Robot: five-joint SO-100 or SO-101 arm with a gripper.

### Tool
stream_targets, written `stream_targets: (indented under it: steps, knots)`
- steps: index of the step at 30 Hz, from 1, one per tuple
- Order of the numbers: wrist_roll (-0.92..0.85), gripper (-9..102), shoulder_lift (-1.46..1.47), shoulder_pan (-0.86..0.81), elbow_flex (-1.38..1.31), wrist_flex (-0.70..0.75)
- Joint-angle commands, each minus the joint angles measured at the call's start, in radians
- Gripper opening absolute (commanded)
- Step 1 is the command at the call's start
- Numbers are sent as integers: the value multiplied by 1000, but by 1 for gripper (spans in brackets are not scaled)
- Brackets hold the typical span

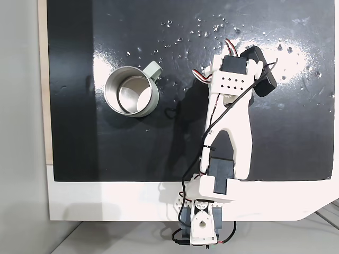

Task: Grasp a cube and put it in the cup.

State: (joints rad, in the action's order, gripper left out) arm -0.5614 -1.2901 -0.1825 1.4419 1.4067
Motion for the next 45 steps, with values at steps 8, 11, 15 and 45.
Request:
stream_targets:
  steps: [8, 11, 15, 45]
  knots:
    - [2, 26, 61, -17, -71, -58]
    - [2, 25, 66, -20, -71, -64]
    - [2, 19, 66, -26, -74, -67]
    - [94, 9, -322, 81, -118, 198]
